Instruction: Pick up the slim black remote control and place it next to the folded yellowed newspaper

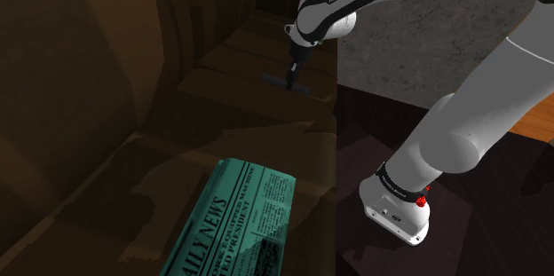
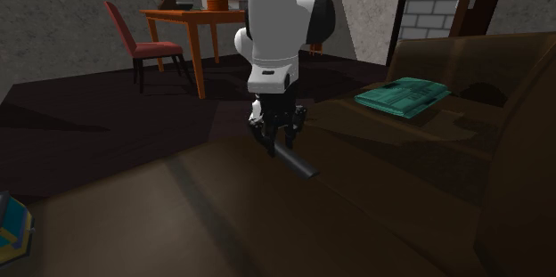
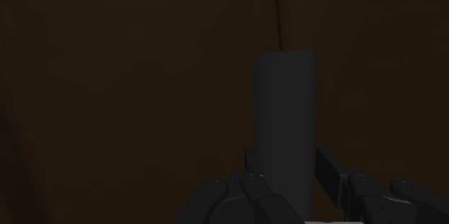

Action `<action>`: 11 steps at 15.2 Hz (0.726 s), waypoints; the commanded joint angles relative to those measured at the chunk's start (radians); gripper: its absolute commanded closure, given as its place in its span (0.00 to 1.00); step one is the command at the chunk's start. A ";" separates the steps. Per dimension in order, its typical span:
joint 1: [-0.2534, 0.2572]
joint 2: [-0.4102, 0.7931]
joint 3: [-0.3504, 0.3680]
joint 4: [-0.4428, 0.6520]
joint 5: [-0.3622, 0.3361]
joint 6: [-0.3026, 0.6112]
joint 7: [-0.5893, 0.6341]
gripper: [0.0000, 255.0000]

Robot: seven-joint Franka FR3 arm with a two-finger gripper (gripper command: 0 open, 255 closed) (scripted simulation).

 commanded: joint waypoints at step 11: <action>0.000 -0.047 0.002 0.020 -0.013 -0.071 0.012 1.00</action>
